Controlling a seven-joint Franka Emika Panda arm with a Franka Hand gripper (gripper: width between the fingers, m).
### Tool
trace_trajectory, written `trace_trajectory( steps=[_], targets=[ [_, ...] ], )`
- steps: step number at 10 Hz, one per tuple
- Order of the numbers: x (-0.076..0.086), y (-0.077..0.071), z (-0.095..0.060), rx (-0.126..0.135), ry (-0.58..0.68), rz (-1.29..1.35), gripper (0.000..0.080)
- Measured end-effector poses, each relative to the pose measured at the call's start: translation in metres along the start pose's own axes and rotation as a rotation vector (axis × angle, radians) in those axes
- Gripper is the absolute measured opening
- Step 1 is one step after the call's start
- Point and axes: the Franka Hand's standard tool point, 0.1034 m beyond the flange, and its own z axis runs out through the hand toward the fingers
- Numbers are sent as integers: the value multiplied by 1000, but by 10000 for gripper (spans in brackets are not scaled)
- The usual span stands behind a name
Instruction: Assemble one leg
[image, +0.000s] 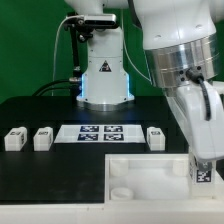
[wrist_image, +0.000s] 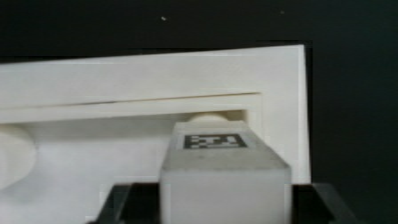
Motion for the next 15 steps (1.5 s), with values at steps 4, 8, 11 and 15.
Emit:
trace_trajectory(
  steps=[4,8,11,15],
  targets=[
    [-1,2,2,-15,15,-244,502],
    [-2,2,1,-33,26,-697,648],
    [-7,7,7,-89,74,-1162,649],
    [-6,5,7,-97,88,-1363,534]
  ],
)
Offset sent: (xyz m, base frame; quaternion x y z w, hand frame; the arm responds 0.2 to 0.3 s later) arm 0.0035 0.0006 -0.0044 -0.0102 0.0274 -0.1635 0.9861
